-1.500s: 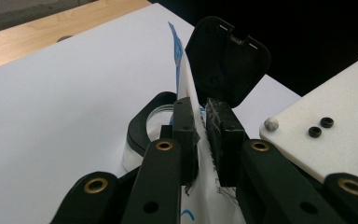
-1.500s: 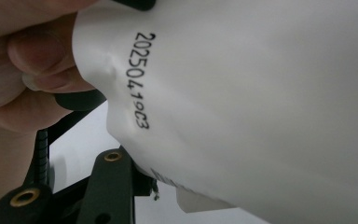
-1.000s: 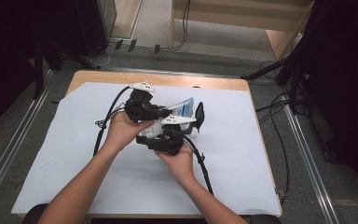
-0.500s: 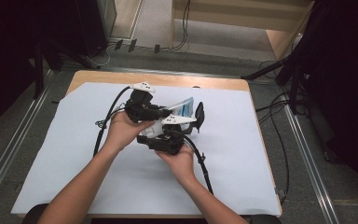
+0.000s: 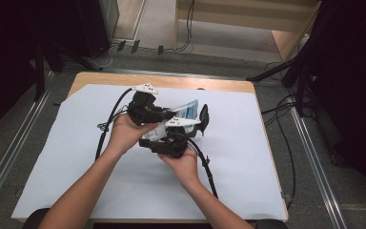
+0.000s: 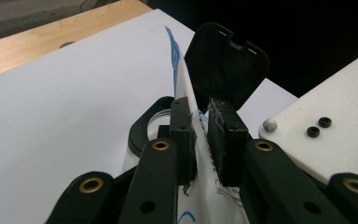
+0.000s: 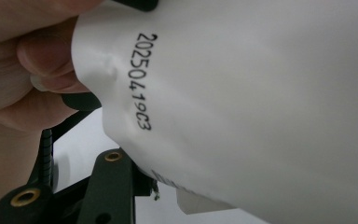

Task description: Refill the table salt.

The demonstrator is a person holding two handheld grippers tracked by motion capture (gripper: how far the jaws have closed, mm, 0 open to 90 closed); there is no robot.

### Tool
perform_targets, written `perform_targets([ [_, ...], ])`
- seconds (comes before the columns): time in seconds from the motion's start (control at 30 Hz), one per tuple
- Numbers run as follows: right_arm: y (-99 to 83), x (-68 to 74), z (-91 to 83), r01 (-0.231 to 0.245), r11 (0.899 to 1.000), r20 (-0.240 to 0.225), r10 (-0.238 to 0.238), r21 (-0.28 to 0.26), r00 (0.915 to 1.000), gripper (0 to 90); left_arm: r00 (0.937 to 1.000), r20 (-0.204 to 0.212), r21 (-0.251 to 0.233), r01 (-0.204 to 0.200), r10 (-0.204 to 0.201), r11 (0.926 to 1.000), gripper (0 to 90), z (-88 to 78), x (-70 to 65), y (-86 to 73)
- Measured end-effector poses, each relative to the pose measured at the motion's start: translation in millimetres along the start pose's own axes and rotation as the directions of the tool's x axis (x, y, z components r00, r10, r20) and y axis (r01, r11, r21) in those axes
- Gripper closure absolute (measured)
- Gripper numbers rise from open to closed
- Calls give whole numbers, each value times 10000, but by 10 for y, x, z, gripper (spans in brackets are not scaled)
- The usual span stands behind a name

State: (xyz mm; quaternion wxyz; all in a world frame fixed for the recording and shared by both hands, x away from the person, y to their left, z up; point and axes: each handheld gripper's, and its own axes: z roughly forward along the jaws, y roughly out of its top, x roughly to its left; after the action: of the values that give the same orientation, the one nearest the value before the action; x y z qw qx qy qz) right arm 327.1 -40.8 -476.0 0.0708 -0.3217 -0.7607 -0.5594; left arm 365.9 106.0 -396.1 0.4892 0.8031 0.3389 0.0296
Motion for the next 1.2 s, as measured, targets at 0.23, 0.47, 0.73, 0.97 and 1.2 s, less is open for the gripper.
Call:
perform_targets([
  [0.23, -8, -29, 9, -120, 9999, -143, 120, -39, 9998, 566, 10000, -36, 36, 48, -48, 10000, 806, 12, 6, -1],
  [0.47, 0, -37, -6, -228, 9997, -268, 226, -83, 9994, 569, 10000, -1, -11, 85, -85, 10000, 806, 10, 7, 3],
  [0.73, 1, -29, -5, -98, 9999, -197, 99, 31, 9998, 568, 9997, 124, 235, 201, -203, 9995, 799, 7, 31, 5],
  [0.97, 8, -28, -16, -112, 9999, -176, 112, -13, 9998, 574, 9995, 167, 208, 246, -249, 9995, 794, 8, 28, 8],
  [1.2, 7, -30, -15, -180, 9998, -228, 180, -4, 9996, 574, 9996, 149, 277, 218, -222, 9994, 795, 12, 29, 7],
])
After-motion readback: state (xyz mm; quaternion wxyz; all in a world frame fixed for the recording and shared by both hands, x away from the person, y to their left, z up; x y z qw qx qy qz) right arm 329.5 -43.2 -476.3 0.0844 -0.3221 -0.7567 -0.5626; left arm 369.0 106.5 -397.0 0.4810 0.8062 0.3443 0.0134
